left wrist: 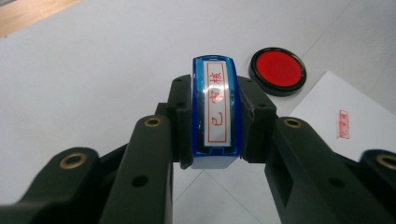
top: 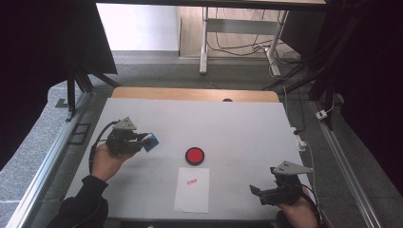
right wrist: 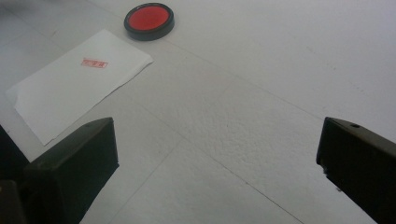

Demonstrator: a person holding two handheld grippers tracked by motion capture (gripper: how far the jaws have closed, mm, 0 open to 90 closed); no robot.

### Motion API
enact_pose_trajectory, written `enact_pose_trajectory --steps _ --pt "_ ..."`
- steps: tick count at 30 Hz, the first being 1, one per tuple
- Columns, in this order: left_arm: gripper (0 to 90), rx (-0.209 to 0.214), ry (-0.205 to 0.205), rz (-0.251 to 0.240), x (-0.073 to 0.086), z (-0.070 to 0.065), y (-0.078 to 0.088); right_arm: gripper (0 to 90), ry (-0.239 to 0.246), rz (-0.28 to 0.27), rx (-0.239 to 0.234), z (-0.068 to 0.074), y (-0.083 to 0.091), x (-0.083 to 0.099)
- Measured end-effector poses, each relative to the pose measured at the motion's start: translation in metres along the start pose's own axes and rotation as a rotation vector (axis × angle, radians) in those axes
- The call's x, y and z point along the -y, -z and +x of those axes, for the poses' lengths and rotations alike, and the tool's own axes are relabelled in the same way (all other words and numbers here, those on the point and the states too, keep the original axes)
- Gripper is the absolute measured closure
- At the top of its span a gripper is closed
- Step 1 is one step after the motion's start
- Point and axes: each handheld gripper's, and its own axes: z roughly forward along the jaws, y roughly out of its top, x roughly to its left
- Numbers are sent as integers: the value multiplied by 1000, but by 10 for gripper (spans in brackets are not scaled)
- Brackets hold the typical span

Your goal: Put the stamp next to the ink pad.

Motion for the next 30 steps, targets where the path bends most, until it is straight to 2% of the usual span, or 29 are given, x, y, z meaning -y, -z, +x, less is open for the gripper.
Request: enact_pose_trajectory --steps 4,19,30 --pt "699 -18 4 19 3 3 -4 0 2 4 -8 0 -1 0" --pt "697 -35 20 72 11 7 -20 0 -3 11 -12 0 -1 0" --pt "696 -22 40 123 18 12 -36 0 2 18 -16 0 -2 0"
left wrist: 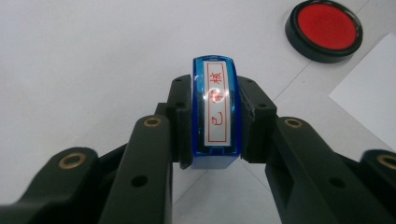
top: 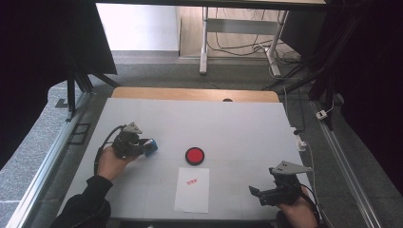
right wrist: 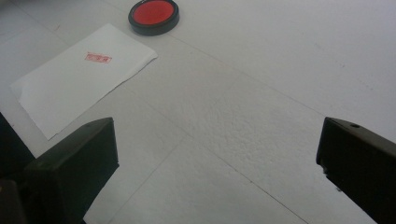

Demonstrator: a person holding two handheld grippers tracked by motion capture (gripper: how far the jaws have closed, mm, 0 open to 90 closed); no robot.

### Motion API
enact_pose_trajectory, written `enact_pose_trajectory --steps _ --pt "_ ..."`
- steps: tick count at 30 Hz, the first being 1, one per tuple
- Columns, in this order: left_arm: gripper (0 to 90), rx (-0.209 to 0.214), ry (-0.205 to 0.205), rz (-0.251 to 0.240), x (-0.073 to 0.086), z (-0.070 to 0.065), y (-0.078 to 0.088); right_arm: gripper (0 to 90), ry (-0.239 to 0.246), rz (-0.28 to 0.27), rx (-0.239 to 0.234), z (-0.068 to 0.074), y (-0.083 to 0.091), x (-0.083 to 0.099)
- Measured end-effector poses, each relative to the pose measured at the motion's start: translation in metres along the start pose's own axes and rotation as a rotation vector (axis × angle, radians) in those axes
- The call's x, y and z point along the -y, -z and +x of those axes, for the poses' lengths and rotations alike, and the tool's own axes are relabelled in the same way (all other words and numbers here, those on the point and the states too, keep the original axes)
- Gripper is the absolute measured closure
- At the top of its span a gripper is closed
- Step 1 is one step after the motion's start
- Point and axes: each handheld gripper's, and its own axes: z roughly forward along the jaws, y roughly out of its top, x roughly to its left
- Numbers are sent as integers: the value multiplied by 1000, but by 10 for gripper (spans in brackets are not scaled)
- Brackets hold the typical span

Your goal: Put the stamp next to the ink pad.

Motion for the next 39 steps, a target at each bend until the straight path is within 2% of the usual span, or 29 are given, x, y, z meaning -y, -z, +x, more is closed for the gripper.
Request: enact_pose_trajectory --steps 9,17,24,33,39 --pt "693 10 -9 49 2 -2 -11 0 9 4 1 0 -1 0" --pt "645 14 1 51 2 -2 -12 0 12 6 -2 1 -1 0" --pt "562 20 14 29 2 -1 -9 0 14 6 -3 1 -1 0" --pt "403 40 22 -11 -1 -2 -1 0 18 6 -5 1 -1 0" --pt "298 47 9 -47 -3 -7 8 0 22 8 -10 2 -2 -1"
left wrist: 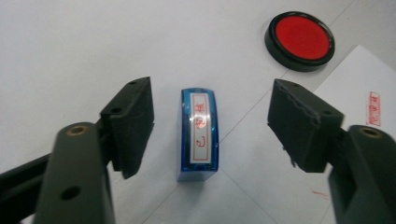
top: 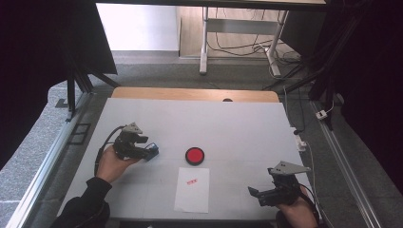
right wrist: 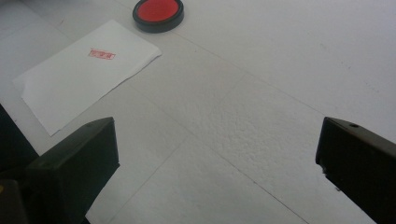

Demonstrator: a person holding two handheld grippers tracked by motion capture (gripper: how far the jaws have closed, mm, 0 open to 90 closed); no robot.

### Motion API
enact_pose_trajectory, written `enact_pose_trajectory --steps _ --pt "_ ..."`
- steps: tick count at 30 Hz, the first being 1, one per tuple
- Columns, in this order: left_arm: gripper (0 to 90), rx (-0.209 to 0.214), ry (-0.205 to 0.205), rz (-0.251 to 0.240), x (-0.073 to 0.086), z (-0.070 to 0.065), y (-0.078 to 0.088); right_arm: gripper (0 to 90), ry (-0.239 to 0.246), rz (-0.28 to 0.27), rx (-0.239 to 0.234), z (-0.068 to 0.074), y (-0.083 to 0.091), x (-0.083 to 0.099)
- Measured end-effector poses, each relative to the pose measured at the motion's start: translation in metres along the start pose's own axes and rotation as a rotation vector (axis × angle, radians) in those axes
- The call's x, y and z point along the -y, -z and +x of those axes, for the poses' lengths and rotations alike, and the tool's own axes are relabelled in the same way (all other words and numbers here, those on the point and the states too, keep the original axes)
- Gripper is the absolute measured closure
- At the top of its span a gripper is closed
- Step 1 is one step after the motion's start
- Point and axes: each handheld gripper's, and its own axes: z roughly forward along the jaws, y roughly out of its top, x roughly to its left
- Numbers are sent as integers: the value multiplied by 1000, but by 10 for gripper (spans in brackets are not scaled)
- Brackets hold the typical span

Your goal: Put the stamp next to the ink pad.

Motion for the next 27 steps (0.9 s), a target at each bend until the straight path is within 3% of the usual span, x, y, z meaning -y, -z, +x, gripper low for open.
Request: enact_pose_trajectory --steps 6,12,15,19,24,27 --pt "207 15 -2 -14 -3 -4 7 0 2 3 -2 0 1 0" --pt "93 1 -12 -25 -4 -13 16 0 4 -3 -5 0 0 0" --pt "63 14 8 -43 -3 -15 22 0 3 0 -10 0 0 -1" --pt "55 39 73 -81 2 -15 32 0 5 4 -8 0 -1 -1" --pt "45 63 125 -121 8 -15 43 0 4 3 -16 -1 -1 -1" --pt "37 66 130 -134 13 -18 49 0 3 1 -17 -1 -1 -1"
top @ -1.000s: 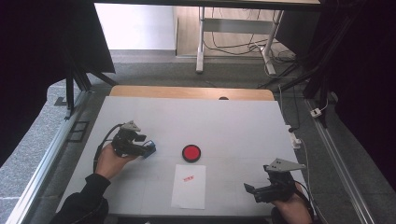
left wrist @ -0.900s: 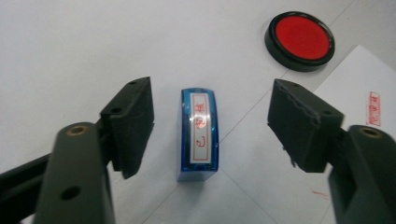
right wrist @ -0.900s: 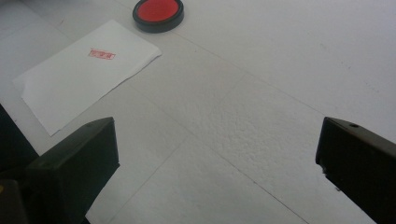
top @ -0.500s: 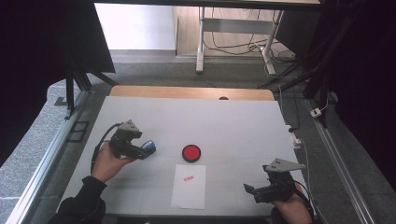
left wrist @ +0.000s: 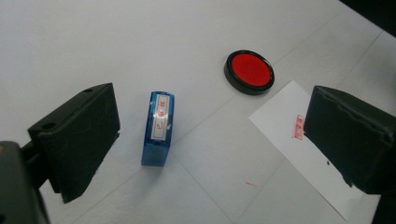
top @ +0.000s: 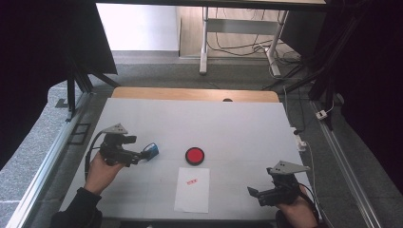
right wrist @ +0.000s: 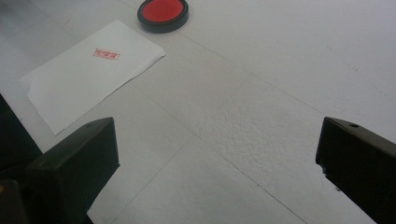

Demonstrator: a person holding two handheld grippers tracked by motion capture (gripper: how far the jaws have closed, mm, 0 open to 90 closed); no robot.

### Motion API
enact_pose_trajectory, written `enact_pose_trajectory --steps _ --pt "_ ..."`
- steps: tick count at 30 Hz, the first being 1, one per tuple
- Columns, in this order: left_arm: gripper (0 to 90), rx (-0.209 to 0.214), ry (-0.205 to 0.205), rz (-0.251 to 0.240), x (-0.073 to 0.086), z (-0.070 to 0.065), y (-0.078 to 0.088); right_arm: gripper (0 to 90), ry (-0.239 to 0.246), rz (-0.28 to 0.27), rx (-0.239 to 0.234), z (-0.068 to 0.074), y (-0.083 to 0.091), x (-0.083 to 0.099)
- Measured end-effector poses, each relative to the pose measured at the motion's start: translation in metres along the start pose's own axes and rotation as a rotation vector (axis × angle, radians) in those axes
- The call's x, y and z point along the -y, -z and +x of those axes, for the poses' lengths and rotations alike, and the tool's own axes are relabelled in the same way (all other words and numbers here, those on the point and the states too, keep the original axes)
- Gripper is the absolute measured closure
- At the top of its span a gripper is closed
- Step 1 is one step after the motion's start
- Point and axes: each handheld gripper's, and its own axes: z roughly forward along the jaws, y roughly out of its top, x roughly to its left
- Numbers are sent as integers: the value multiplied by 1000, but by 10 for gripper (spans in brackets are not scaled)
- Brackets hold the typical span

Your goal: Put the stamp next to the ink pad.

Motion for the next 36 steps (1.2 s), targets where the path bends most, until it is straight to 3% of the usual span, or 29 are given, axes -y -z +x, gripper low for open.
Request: enact_pose_trajectory --steps 13,36 --pt "1 -13 -35 -60 24 -16 32 0 -8 -3 4 -1 0 0" --pt "0 -23 4 -71 73 -30 71 0 -10 0 8 -1 0 0"
